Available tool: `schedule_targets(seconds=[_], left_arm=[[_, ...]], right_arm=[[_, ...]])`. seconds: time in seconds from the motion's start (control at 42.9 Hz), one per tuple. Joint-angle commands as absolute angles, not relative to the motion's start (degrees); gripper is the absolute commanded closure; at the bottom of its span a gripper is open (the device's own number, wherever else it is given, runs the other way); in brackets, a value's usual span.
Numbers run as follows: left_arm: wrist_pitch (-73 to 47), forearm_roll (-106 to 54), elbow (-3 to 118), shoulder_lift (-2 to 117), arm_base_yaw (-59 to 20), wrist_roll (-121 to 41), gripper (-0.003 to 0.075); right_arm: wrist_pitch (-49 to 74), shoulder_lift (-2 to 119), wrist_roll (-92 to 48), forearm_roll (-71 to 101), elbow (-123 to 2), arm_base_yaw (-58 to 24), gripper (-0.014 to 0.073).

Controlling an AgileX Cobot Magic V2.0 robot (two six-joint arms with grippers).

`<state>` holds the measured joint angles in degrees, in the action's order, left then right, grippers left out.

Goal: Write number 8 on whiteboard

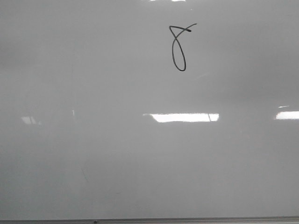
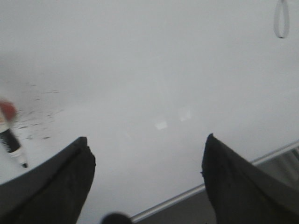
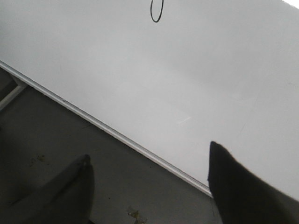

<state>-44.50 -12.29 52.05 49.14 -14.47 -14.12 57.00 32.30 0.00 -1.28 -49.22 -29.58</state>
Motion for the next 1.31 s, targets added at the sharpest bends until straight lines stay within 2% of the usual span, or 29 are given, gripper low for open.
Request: schedule_targets(seconds=[0.0, 0.233, 0.466, 0.559, 0.699, 0.769, 0.862, 0.979, 1.282], left_arm=[[-43.18, -13.01, 51.59, 45.00, -19.19, -13.69, 0.0241], [-45.90, -5.87, 48.91, 38.10, -21.07, -3.76, 0.0354], [-45.41, -5.17, 48.91, 37.90, -21.07, -2.15, 0.0374], [-45.27, -5.17, 48.91, 37.90, -21.07, -2.15, 0.0374], [-45.22, -5.52, 48.91, 37.90, -21.07, -2.15, 0.0400], [-44.99, -6.10, 48.91, 37.90, -21.07, -2.15, 0.0458], [-44.51, -6.23, 48.91, 37.90, -21.07, -2.15, 0.0578], [-43.57, -6.23, 48.91, 37.90, -21.07, -2.15, 0.0741], [-40.28, -6.13, 47.76, 37.90, -21.07, 0.60, 0.0741]], right_arm=[[53.33, 31.29, 0.81, -2.27, -49.31, -29.13, 0.0057], [53.51, 31.23, 0.81, -2.77, -48.74, -29.13, 0.0057], [53.95, 31.23, 0.52, -2.76, -48.74, -29.13, 0.0067], [54.13, 31.23, 0.00, -2.76, -48.74, -29.13, 0.0178], [54.13, 31.23, 0.00, -2.76, -48.74, -29.13, 0.0433], [54.13, 31.23, 0.00, -2.76, -48.74, -29.13, 0.0540], [54.13, 31.23, 0.00, -2.76, -48.74, -29.13, 0.0662], [52.97, 31.23, 0.00, -2.76, -48.74, -29.13, 0.0664], [53.58, 31.23, 0.00, -2.76, -48.74, -29.13, 0.0664]])
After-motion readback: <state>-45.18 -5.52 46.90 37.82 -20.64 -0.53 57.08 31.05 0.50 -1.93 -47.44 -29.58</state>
